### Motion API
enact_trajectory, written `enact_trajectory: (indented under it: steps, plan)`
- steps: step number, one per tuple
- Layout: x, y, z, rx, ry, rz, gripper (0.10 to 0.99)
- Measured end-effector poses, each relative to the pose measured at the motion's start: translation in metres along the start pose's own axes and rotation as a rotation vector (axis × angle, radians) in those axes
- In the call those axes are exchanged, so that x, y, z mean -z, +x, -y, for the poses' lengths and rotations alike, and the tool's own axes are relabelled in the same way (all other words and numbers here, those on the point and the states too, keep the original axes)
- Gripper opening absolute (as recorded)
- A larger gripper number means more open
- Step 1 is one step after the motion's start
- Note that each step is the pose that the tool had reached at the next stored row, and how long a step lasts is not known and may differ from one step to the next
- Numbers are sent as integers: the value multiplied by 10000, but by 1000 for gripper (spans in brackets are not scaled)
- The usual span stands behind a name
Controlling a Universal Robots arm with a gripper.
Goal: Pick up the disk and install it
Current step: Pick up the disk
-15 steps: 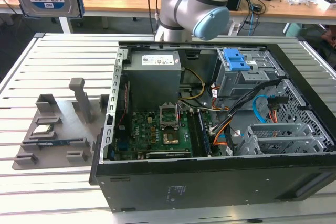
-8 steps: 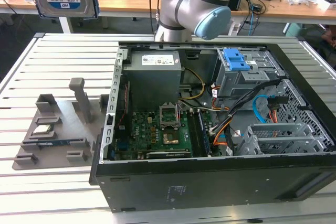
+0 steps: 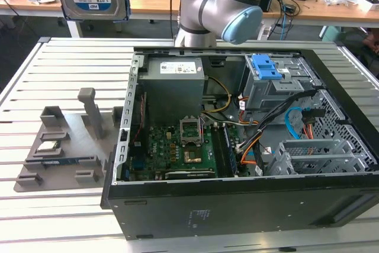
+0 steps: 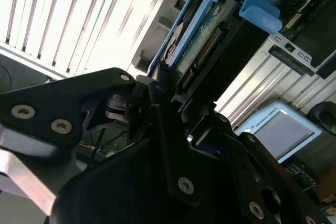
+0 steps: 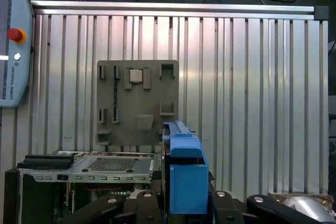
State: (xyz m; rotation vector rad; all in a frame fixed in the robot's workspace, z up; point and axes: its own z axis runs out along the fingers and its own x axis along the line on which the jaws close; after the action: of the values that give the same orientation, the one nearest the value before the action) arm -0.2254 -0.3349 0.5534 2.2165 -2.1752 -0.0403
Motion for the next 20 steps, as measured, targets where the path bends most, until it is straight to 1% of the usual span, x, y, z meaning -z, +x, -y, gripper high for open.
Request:
enact_trajectory:
  steps: [4,7,9,11,12,16,18,20]
  plan:
    - [5,1,104,-2,-1,-1,365]
    - [11,3,253,-1,0,0,365]
    - [17,4,373,1,-1,-1,365]
    - [19,5,429,-1,0,0,365]
    - [21,5,470,-2,0,0,365]
    - [30,7,687,0,0,0,365]
    - [34,7,771,-2,0,0,365]
    - [40,8,901,-1,-2,-1,365]
